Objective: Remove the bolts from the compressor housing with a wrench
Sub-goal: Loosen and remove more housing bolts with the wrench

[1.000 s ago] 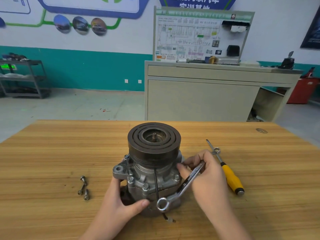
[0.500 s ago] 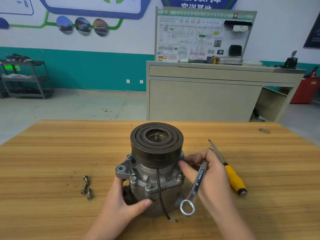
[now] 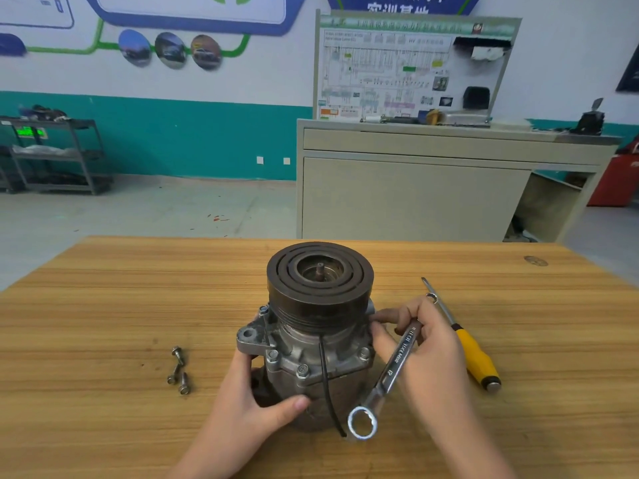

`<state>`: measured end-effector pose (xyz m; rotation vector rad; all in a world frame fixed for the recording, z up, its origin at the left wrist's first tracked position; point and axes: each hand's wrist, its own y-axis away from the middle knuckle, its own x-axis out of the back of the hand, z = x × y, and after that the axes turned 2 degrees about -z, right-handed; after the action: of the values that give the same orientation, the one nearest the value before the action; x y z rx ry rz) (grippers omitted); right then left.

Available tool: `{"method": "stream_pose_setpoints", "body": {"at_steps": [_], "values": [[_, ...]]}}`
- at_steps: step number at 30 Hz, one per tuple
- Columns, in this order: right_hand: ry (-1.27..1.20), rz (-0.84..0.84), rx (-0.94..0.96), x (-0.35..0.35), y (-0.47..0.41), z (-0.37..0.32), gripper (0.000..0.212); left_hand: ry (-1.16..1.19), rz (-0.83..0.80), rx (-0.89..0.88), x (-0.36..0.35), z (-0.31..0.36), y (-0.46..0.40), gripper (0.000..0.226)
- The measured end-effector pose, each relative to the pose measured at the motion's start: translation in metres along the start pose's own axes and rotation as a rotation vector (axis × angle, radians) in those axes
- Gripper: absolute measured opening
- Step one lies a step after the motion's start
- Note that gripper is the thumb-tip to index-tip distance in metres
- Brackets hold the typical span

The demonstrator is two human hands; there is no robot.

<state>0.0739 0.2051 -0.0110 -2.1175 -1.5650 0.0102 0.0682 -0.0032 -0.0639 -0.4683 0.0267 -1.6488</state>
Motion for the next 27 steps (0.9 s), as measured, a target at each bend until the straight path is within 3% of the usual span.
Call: {"method": "stream_pose_setpoints", "body": {"at_steps": [4, 8, 12, 17, 22, 27], "values": [[0.024, 0.062, 0.007, -0.002, 0.0, 0.002, 0.045, 0.004, -0.008, 0.007, 0.0, -0.001, 0.0, 0.085], [-0.06, -0.046, -0.039, 0.0, -0.002, 0.002, 0.047, -0.007, -0.014, -0.004, 0.001, -0.001, 0.0, 0.086], [-0.072, 0.023, -0.03, -0.001, -0.004, 0.005, 0.037, 0.006, -0.014, 0.003, 0.001, -0.001, 0.001, 0.081], [-0.134, -0.078, -0.034, 0.002, -0.004, 0.001, 0.042, 0.0, -0.022, -0.019, 0.0, -0.002, 0.001, 0.077], [-0.049, 0.008, -0.012, 0.003, -0.005, 0.0, 0.045, 0.022, -0.021, -0.029, 0.0, 0.0, 0.001, 0.078], [-0.099, -0.094, -0.028, 0.009, -0.008, 0.001, 0.041, 0.05, -0.026, -0.03, 0.0, 0.001, 0.001, 0.082]]}}
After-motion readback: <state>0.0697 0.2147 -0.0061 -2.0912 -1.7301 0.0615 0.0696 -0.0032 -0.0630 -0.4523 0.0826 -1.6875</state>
